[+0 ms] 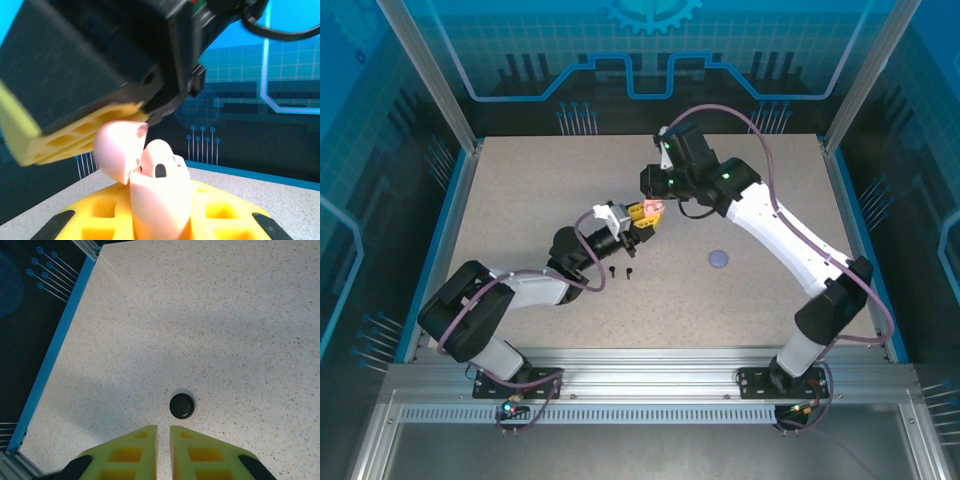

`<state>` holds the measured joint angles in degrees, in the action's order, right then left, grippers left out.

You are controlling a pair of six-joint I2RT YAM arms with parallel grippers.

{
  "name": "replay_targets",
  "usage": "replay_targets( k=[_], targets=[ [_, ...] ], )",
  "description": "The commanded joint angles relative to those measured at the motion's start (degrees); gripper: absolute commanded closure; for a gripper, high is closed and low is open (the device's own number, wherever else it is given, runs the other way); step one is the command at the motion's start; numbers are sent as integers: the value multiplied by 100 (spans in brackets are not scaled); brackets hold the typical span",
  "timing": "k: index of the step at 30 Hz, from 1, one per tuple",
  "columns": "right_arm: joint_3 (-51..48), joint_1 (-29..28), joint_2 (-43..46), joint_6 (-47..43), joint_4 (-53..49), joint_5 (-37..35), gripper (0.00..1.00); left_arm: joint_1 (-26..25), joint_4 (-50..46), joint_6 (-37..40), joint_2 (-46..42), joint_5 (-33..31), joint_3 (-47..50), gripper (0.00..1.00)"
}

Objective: Insert wireless bluetooth earbuds into charging case

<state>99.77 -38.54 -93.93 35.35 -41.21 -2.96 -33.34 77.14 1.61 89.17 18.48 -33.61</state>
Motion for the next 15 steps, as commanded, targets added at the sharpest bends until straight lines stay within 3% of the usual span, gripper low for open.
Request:
replay_targets(
  k=[1, 4, 15],
  targets=[
    [-562, -62, 554, 54, -164, 295, 87, 31, 301, 11, 63, -159, -273, 100],
    [-923, -52, 952, 172, -13, 125, 87, 30, 301, -25, 95, -143, -275, 100],
    [-1473, 278, 1833, 582, 236, -978, 42, -80, 298, -495, -63, -323, 457, 100]
  ],
)
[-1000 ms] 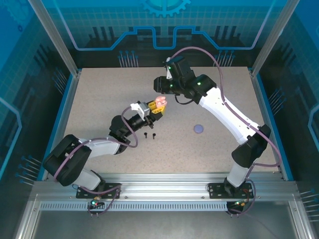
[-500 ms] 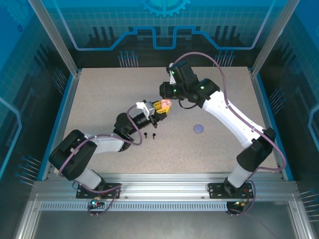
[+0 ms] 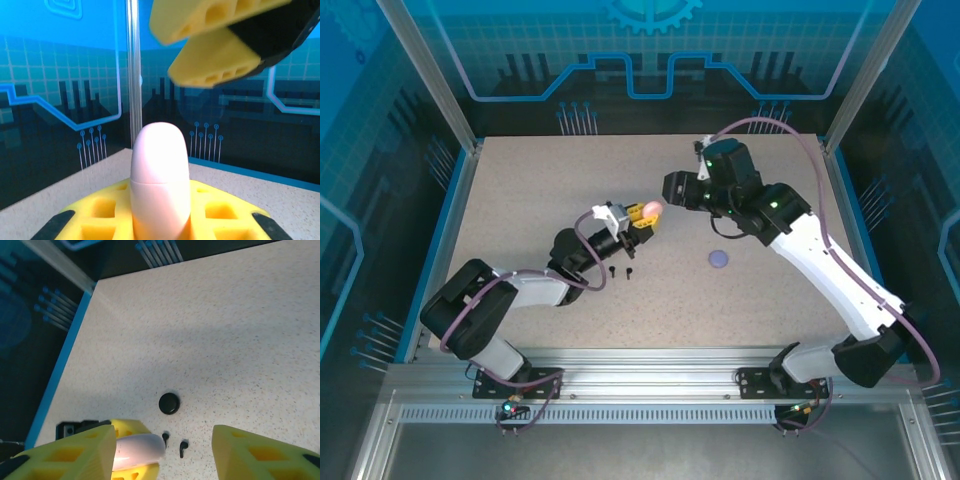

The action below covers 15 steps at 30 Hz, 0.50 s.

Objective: Insert wireless bluetooth earbuds into charging case

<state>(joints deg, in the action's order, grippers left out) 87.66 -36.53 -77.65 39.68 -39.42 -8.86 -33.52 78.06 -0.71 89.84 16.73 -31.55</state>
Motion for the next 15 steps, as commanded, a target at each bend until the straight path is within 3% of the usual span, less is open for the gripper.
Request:
replay_targets(
  k=[1, 8, 15],
  targets=[
    [-394, 85, 270, 193, 73, -447, 40, -94, 185, -349, -150, -205, 324, 100],
    [-1637, 85, 764, 561, 415, -742, 34, -665, -715, -786, -324, -678, 553, 100],
    [-2484, 32, 1145, 799, 566, -957, 33, -1202, -2684, -1218, -677, -1514, 229, 100]
  ],
)
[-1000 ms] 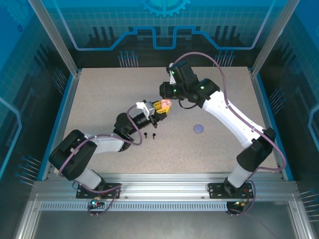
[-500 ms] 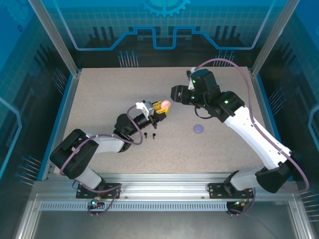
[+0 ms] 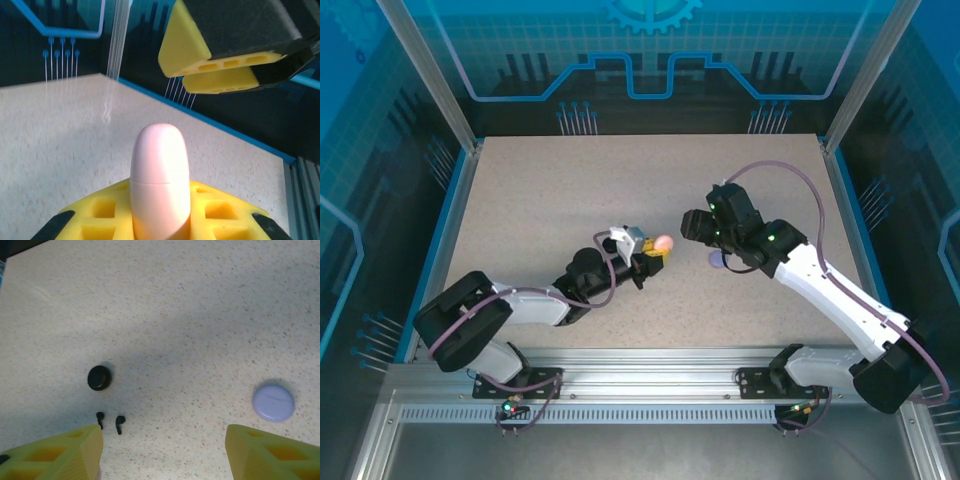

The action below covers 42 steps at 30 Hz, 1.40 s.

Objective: Insert wireless bluetooth earbuds into charging case

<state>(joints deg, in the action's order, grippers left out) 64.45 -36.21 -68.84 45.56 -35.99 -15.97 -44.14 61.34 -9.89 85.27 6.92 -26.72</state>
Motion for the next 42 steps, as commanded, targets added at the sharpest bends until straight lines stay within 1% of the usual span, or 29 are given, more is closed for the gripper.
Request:
replay_targets(
  k=[1, 5, 10, 16, 19, 23, 30, 35, 42],
  targets=[
    [-217, 6, 295, 231, 221, -268, 33, -155, -1239, -343, -259, -578, -333, 100],
    [-294, 0, 364, 204, 201, -317, 33, -207, -2160, -749, -305, -751, -673, 100],
    [-254, -3, 350, 168, 9, -446, 33, -227, -3227, -1025, -195, -783, -1208, 100],
    [-465, 30, 527, 217, 13, -521, 32, -234, -3675, -1312, -29, -923, -1493, 100],
    [-485, 65, 574, 209, -34, -526, 32, -231, -4080, -1394, 130, -936, -1741, 100],
    [-480, 87, 567, 208, -92, -522, 32, -228, -4553, -1545, 436, -767, -2131, 100],
    [-450, 140, 651, 202, -293, -584, 32, -228, -4786, -1892, 807, -648, -2495, 100],
    [-387, 184, 722, 175, -464, -618, 32, -223, -5155, -2175, 1088, -634, -2825, 100],
    [-406, 229, 760, 188, -541, -614, 32, -214, -5569, -2532, 1480, -405, -3305, 100]
  ],
)
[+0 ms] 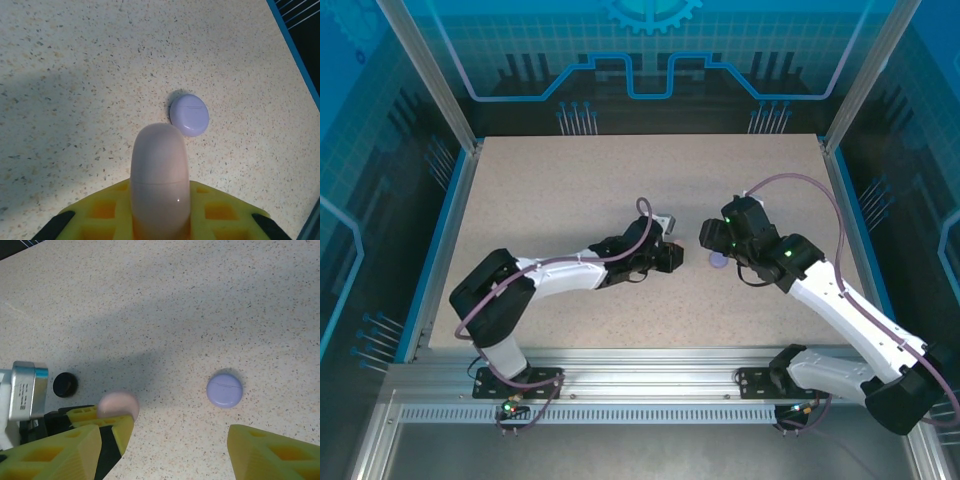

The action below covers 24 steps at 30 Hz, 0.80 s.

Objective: Insert wireless bluetooth earbuds into charging case

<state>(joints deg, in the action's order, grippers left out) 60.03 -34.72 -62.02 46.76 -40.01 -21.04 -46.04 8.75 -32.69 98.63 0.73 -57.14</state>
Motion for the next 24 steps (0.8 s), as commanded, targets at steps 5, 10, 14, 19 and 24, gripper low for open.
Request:
replay_targets(
  k=[5, 10, 14, 19, 24],
  targets=[
    [22, 95, 8, 99, -101, -73, 32, -26, -260, -521, 431, 347, -371, 100],
    [8, 97, -62, 125, -61, -23, 32, -26, -120, -796, 759, 533, -452, 100],
    [22, 98, -125, 130, -64, -14, 32, -28, -49, -936, 1001, 610, -529, 100],
    [53, 100, -168, 126, -77, 3, 31, -22, -24, -958, 1246, 674, -639, 99],
    [104, 101, -204, 96, -91, 3, 31, -21, -170, -799, 1384, 623, -765, 88]
  ],
)
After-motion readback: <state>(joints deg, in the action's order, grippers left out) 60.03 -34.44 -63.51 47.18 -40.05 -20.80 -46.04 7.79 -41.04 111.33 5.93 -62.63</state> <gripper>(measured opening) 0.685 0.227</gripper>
